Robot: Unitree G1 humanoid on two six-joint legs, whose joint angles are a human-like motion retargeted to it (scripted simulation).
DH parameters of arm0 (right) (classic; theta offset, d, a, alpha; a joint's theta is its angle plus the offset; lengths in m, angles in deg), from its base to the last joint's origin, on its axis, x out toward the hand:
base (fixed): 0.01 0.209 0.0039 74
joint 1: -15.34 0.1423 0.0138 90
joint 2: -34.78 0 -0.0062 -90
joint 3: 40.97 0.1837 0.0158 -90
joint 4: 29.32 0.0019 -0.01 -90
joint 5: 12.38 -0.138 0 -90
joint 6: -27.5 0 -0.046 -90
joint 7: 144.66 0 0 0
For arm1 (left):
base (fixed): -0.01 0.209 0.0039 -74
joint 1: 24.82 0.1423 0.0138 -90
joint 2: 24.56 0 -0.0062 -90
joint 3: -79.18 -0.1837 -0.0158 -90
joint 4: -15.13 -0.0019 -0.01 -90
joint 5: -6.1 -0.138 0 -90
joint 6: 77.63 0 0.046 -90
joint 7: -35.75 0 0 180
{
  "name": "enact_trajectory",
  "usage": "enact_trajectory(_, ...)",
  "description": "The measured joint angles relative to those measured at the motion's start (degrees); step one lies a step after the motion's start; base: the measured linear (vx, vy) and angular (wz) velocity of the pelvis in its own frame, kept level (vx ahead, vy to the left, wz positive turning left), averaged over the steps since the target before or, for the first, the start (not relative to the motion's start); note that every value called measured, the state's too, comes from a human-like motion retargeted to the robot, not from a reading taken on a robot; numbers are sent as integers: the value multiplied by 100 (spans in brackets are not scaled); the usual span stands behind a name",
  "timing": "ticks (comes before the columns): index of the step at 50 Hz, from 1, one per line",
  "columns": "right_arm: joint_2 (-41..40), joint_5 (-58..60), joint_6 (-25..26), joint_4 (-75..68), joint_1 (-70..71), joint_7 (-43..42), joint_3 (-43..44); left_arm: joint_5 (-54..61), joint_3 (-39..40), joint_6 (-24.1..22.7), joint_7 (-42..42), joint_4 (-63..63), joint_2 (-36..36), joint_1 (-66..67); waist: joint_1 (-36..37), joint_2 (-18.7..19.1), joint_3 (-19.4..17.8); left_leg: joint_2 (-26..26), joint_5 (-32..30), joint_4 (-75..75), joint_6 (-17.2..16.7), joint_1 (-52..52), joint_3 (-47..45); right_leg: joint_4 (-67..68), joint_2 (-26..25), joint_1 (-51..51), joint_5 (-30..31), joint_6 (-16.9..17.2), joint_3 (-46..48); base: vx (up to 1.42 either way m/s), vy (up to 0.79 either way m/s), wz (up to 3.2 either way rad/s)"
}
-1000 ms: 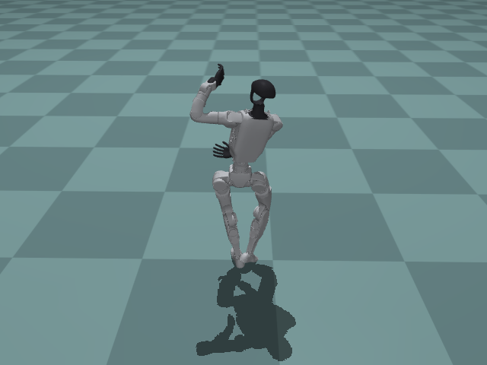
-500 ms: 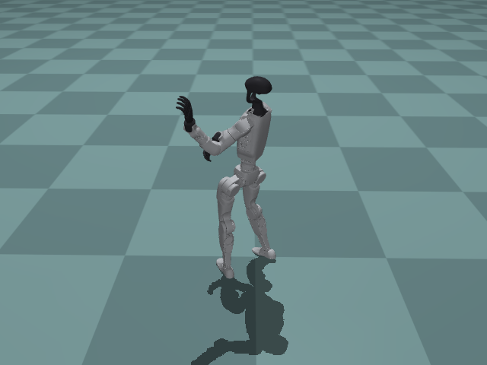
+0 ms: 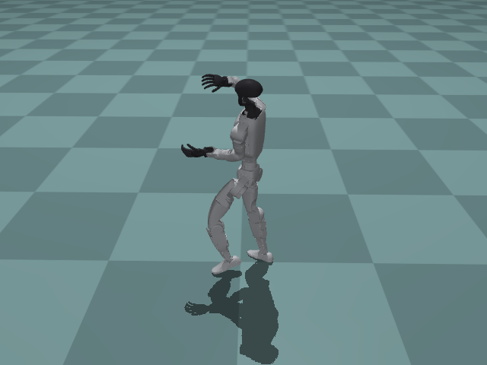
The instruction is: Dance
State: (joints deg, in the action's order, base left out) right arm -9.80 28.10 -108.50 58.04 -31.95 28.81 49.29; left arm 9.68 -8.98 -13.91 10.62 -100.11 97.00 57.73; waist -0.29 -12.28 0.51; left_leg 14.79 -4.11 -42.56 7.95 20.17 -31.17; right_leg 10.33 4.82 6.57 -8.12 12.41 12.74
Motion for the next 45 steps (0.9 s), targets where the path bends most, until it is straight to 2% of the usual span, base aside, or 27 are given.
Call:
enact_trajectory(5,611,552,352,604,-498,-509,764,181,-738,460,1188,-540,-48,-67,-460,271,324,509,-392,-397,-18,464,-40,31,-214,-272,18,-25,-197,-2,-5,-40)
enact_trajectory(12,1080,873,502,994,-1364,-1099,1671,207,-1503,938,1728,-699,-440,-322,-668,438,466,763,-260,-559,35,365,-210,19,-304,-330,123,-119,-409,4,1,-51)
enact_trajectory(15,1130,948,552,1119,-1668,-1295,2033,210,-1722,1077,1988,-747,-490,-346,-709,462,477,750,-154,-614,-56,340,-86,4,-314,-353,150,-138,-558,2,2,-62)
enact_trajectory(20,937,957,586,1250,-2127,-1617,2541,112,-2012,1036,2494,-937,-600,-403,-667,464,465,421,58,-805,-128,458,776,0,-322,-417,170,-104,-1071,2,3,-89)
enact_trajectory(24,494,1015,635,1305,-2365,-1723,2874,126,-2453,822,2892,-883,-961,-652,-548,444,462,-387,139,-974,-215,569,2208,13,-238,-494,211,-105,-1531,4,10,-112)
enact_trajectory(26,65,1027,698,1302,-2404,-1801,3000,-45,-2685,654,3024,-722,-1194,-803,-434,437,435,-911,112,-1040,-365,541,3033,50,-181,-511,227,-109,-1786,11,13,-141)
enact_trajectory(30,-1173,928,820,1202,-2233,-2014,3118,-597,-3069,210,3206,-140,-1773,-1326,-314,502,441,-1913,-51,-1089,-999,254,4531,198,-66,-610,238,-101,-2346,11,20,-149)
enact_trajectory(32,-1995,701,836,1062,-2046,-2260,3190,-1159,-3140,-84,3212,296,-2153,-1750,-398,570,437,-2218,-20,-1078,-1251,77,4871,274,1,-671,238,-114,-2511,10,28,-121)
enact_trajectory(34,-2912,174,739,831,-1876,-2561,3209,-1926,-3112,-339,3174,765,-2631,-2254,-528,676,443,-2246,132,-950,-1288,-103,4721,315,58,-707,286,-134,-2639,13,32,-106)
enact_trajectory(37,-4459,-1256,364,367,-1680,-2617,3128,-3560,-2879,-688,3165,1459,-3479,-3101,-767,923,470,-2035,508,-509,-991,-399,4028,327,109,-766,425,-183,-2738,19,38,-102)
enact_trajectory(40,-6047,-2946,-101,-154,-1578,-1795,2994,-5306,-2350,-1073,3392,2177,-4587,-3908,-1029,1265,520,-1810,781,243,-944,-804,3395,430,111,-990,592,-235,-2834,19,39,-125)
enact_trajectory(41,-6479,-3530,-96,-338,-1627,-1642,2931,-5708,-2258,-1170,3419,2385,-4981,-4139,-1074,1385,526,-1818,824,510,-972,-922,3255,510,126,-1118,662,-274,-2855,17,43,-145)
enact_trajectory(45,-7808,-5358,-202,-1049,-1975,-1261,2639,-6517,-2059,-1723,3308,3102,-6360,-4834,-994,1816,456,-1904,966,1549,-1030,-1267,2755,980,152,-1731,977,-469,-2769,3,50,-141)
